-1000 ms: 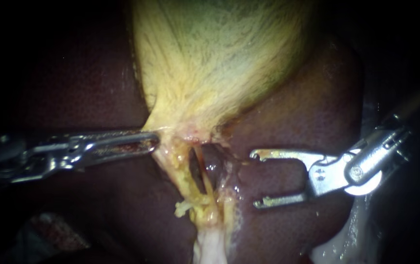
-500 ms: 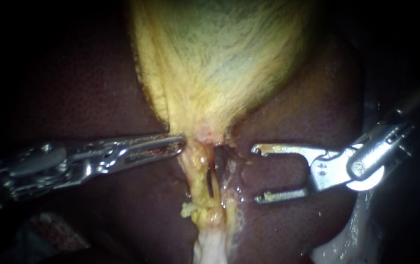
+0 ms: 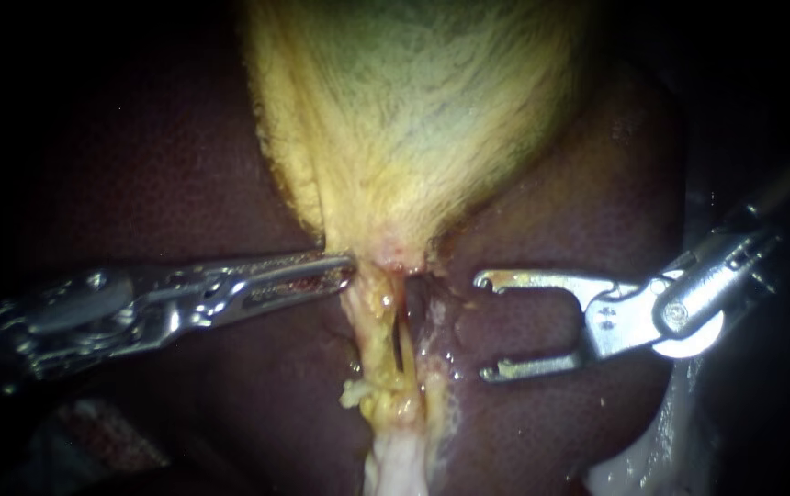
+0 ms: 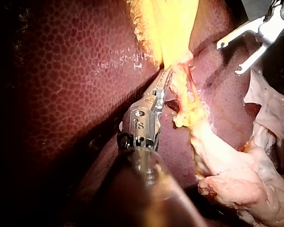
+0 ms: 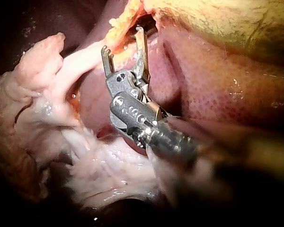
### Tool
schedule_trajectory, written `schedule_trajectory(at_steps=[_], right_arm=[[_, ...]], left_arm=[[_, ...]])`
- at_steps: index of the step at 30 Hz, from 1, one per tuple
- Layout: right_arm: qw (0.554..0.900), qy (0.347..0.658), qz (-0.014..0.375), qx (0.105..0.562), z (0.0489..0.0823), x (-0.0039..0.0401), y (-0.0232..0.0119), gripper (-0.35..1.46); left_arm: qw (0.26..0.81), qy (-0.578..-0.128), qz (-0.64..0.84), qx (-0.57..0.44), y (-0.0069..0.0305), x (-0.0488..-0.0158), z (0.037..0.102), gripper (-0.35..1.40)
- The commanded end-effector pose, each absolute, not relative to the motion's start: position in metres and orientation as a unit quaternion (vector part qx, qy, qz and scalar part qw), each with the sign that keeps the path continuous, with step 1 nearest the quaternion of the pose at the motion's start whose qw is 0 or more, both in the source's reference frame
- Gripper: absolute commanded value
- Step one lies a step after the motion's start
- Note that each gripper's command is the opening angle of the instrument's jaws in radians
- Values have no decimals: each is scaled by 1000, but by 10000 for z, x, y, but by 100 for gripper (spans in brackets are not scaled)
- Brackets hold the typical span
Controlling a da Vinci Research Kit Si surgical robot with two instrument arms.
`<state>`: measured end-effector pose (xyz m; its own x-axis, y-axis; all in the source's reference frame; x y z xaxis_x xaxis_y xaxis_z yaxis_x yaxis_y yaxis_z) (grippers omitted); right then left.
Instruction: Going back first clip left tube
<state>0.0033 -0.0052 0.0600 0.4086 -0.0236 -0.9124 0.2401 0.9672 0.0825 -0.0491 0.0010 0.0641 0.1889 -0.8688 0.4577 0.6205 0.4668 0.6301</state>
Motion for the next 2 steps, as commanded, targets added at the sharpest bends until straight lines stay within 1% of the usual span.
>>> schedule_trajectory(at_steps=[1, 2], right_arm=[[833, 538, -79, 101, 600, 33, -52, 60], [833, 538, -79, 101, 599, 32, -52, 60]], left_arm=[[756, -403, -493, 154, 10, -491, 641, -6], [756, -403, -493, 154, 10, -491, 641, -6]])
